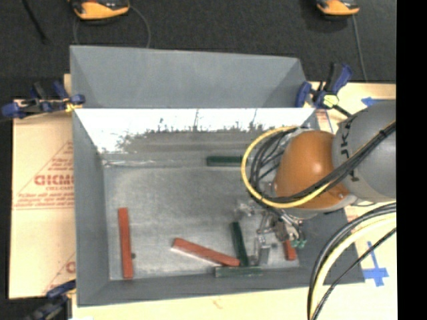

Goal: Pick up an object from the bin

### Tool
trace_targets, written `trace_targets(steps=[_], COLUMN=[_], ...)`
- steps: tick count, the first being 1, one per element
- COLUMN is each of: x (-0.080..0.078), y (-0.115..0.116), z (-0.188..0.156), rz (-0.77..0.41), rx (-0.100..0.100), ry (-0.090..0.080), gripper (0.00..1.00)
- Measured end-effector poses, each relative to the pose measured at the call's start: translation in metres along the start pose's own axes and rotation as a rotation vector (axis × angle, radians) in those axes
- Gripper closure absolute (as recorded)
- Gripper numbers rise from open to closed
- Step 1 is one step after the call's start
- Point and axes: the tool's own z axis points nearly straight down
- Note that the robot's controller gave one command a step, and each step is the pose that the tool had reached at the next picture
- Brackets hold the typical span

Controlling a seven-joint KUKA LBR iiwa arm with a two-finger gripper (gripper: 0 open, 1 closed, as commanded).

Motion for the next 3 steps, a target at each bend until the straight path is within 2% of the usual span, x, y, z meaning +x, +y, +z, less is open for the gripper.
trace_targets(steps=[1, 2, 3], x=[0.014, 0.015, -0.023], y=[0.068, 0.064, 0.088], z=[-0.006, -0.005, -0.201], rz=[0.041, 0.043, -0.006], rx=[-0.002, 0.001, 0.001], ry=[-0.002, 0.001, -0.006], gripper=[0.00, 1.00, 1.00])
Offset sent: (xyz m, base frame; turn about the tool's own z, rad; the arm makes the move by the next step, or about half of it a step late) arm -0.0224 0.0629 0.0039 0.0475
